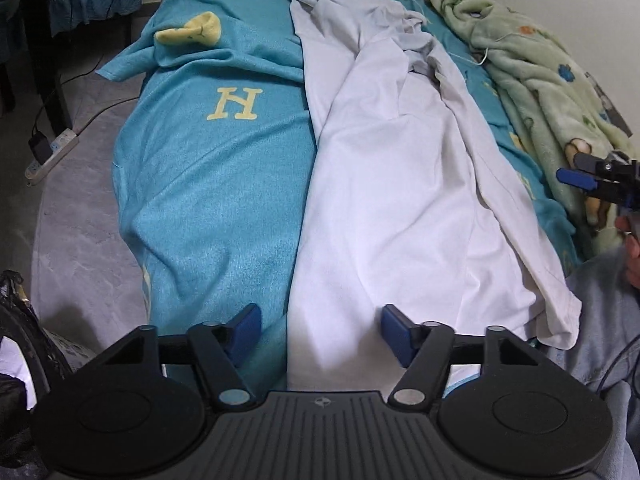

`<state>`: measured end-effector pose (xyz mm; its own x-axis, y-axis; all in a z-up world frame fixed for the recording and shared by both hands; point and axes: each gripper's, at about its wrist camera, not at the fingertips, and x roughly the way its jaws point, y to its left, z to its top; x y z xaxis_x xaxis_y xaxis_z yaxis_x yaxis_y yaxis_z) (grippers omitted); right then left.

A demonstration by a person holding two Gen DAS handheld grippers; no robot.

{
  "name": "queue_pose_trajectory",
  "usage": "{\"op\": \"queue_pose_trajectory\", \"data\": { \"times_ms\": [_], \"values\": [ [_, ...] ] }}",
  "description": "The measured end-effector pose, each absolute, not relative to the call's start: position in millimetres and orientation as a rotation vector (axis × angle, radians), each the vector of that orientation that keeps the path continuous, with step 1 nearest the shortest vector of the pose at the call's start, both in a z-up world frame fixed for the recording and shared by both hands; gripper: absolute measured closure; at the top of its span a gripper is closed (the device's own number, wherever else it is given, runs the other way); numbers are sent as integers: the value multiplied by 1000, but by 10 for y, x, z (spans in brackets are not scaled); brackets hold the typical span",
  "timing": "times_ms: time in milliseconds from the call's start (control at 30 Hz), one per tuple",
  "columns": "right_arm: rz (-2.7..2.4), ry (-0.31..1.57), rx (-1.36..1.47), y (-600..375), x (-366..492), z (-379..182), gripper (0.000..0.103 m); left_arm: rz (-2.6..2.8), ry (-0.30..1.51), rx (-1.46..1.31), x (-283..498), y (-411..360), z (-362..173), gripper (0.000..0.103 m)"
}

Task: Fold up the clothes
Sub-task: 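Grasp the end of the white shirt strip with the left gripper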

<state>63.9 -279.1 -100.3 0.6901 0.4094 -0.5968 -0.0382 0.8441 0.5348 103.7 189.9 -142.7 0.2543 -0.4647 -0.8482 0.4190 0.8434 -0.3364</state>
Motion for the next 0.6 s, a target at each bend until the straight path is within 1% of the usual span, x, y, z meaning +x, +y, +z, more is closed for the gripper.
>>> {"op": "queue_pose_trajectory", "data": {
  "times_ms": [67,100,200,233,267,300,367,400,600],
  "values": [
    [256,782,518,-2783,652,-1016,24,-612,1171,-53,1015,1917,-1433,52],
    [254,784,514,-2773,658,-1020,24,-620,1167,-44,994,1901,-1415,62],
    [251,792,498,-2742,677,-1026,24,-640,1154,-9,928,1848,-1357,79],
    [250,795,492,-2734,684,-1028,24,-634,1155,25,907,1813,-1324,88],
    [247,797,489,-2728,685,-1030,24,-625,1152,60,883,1772,-1270,93],
    [243,799,487,-2725,683,-1032,24,-613,1145,96,855,1721,-1190,96],
    [236,800,491,-2735,677,-1035,24,-589,1130,168,797,1613,-1021,97],
    [233,801,494,-2743,673,-1037,24,-582,1119,208,756,1540,-910,102],
    [213,813,547,-2831,636,-1064,24,-627,1047,414,390,874,-277,102]
  ]
}}
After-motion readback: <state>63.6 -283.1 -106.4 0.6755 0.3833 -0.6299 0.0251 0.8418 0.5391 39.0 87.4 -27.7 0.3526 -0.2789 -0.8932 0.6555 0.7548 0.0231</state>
